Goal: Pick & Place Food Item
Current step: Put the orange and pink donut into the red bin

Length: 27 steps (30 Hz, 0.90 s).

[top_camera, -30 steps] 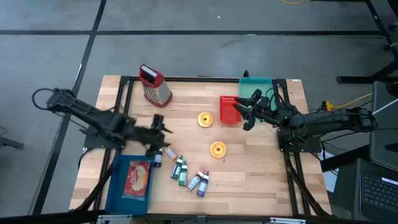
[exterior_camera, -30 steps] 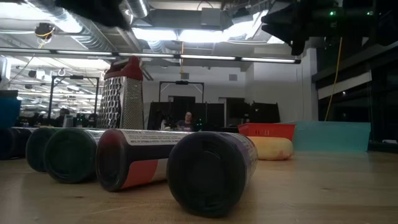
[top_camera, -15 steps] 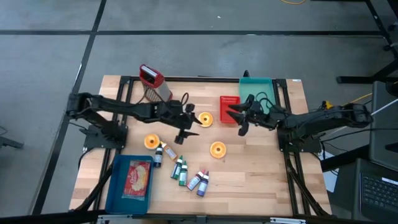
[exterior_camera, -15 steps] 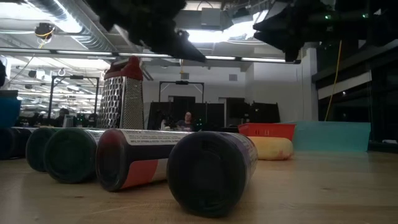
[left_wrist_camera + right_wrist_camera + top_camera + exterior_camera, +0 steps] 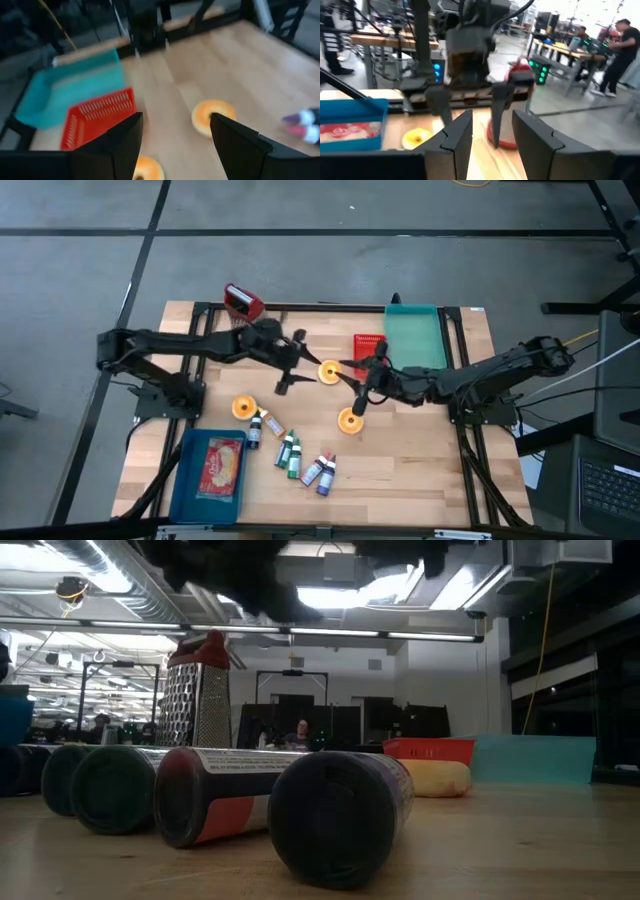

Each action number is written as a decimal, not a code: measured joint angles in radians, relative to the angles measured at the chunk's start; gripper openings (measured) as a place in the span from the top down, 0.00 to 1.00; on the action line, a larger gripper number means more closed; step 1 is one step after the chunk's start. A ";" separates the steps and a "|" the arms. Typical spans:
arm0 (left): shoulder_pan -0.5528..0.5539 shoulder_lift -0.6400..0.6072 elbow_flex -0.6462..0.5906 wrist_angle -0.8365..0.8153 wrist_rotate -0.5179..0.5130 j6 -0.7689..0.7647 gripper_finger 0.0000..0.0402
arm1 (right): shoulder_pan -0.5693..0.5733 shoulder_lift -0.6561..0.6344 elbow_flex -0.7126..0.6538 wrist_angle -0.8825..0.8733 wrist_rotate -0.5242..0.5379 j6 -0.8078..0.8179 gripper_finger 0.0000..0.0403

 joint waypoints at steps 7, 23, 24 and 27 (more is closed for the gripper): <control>0.036 -0.299 0.000 -0.114 0.000 -0.040 0.43 | 0.082 -0.071 0.008 -0.076 0.034 -0.079 0.65; -0.048 -1.019 -0.422 -0.091 -0.414 -0.260 0.43 | 0.244 -0.159 -0.017 -0.281 0.253 0.072 0.65; -0.049 -1.055 -0.452 -0.087 -0.430 -0.269 0.43 | 0.244 -0.159 -0.040 -0.273 0.250 0.124 0.65; -0.058 -1.110 -0.520 -0.087 -0.458 -0.294 0.43 | 0.244 -0.159 -0.147 -0.272 0.255 0.342 0.65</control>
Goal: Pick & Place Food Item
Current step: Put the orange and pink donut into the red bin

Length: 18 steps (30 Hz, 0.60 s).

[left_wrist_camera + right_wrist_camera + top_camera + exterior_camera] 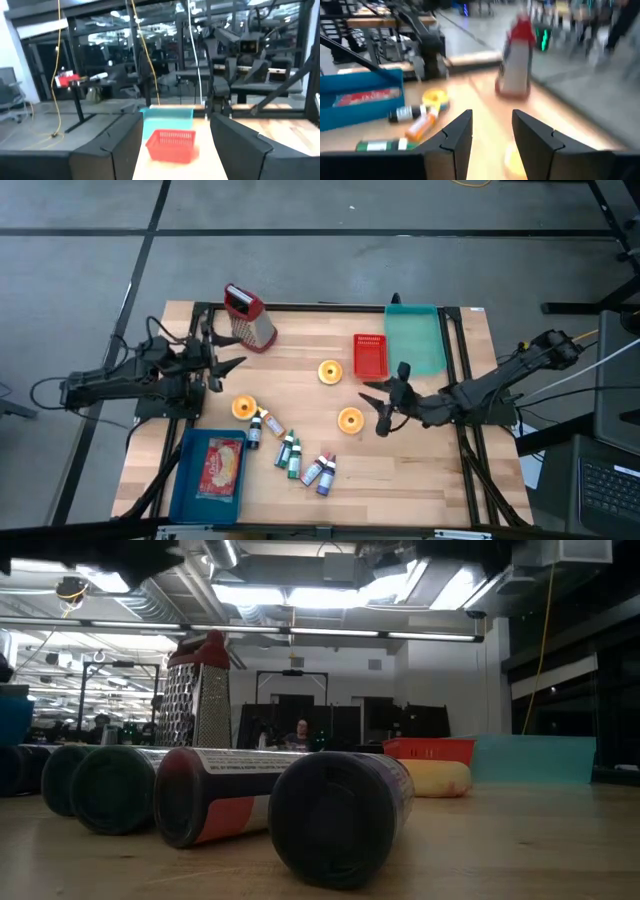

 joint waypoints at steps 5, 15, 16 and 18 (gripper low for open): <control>-0.018 -0.010 -0.069 0.001 -0.007 -0.053 0.43 | 0.000 0.022 -0.189 0.099 0.004 0.411 0.65; -0.068 -0.007 -0.182 0.094 -0.059 -0.097 0.43 | -0.024 0.175 -0.115 -0.026 -0.145 0.682 0.65; -0.072 -0.007 -0.193 0.103 -0.063 -0.097 0.43 | -0.031 0.189 -0.091 -0.089 -0.165 0.716 0.65; -0.079 -0.007 -0.216 0.126 -0.063 -0.103 0.43 | -0.045 0.215 -0.045 -0.208 -0.211 0.790 0.65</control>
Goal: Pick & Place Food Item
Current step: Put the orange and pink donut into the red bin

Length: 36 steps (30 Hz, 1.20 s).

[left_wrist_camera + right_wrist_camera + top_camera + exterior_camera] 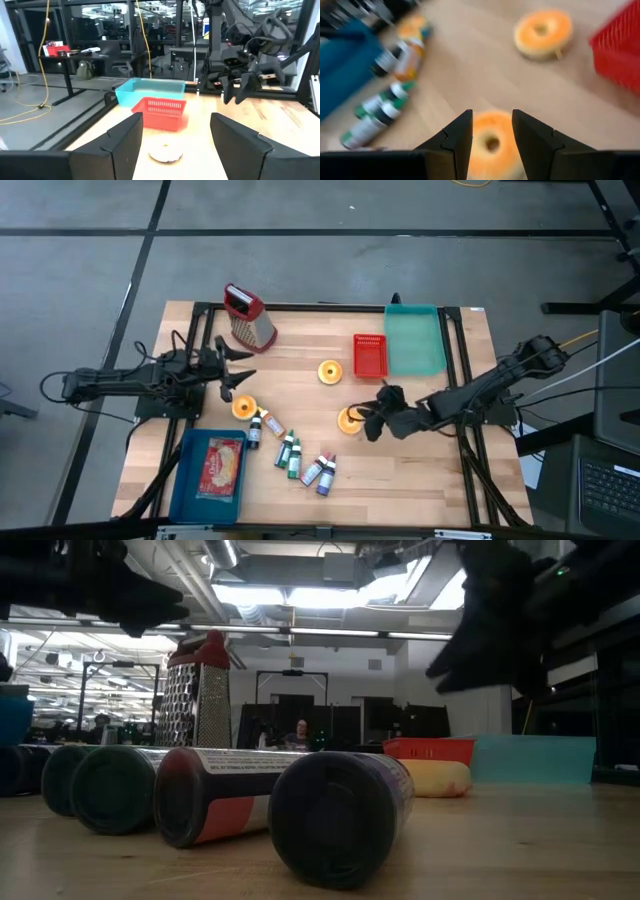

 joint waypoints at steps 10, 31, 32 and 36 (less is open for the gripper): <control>-0.037 0.000 -0.031 0.017 0.008 -0.008 0.43 | -0.094 0.152 0.179 -0.166 -0.252 0.122 0.65; -0.048 0.000 -0.031 0.018 0.057 0.000 0.43 | -0.160 0.283 0.301 -0.436 -0.441 0.238 0.65; -0.048 0.000 -0.031 0.017 0.057 0.000 0.43 | -0.162 0.283 0.301 -0.440 -0.442 0.241 0.65; -0.048 0.000 -0.031 0.017 0.057 0.000 0.43 | -0.165 0.283 0.301 -0.446 -0.442 0.241 0.63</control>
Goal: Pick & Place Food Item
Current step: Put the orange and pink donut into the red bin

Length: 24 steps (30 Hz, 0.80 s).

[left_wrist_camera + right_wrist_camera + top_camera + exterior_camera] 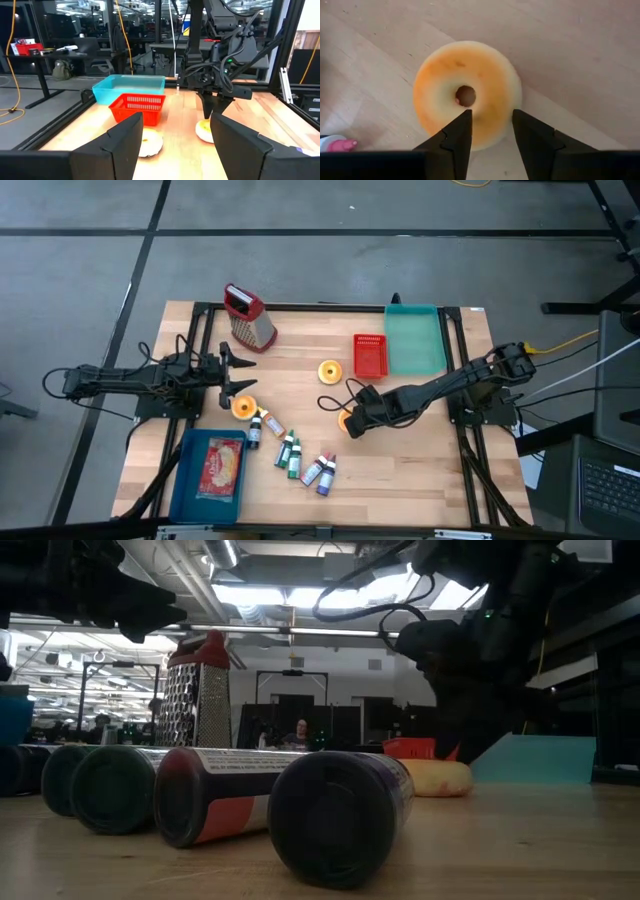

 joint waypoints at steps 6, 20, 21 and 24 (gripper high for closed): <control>0.000 0.000 0.000 -0.001 0.014 -0.001 0.43 | -0.010 0.000 0.000 -0.001 0.007 -0.002 0.52; 0.000 0.000 0.000 -0.018 0.015 0.000 0.43 | -0.046 0.053 0.000 0.016 -0.005 -0.005 0.47; 0.000 0.000 0.000 -0.022 0.015 0.000 0.43 | -0.047 0.066 0.000 0.023 -0.013 -0.007 0.47; 0.000 0.000 0.000 -0.025 0.015 0.000 0.43 | -0.046 0.086 0.001 0.033 -0.014 -0.002 0.48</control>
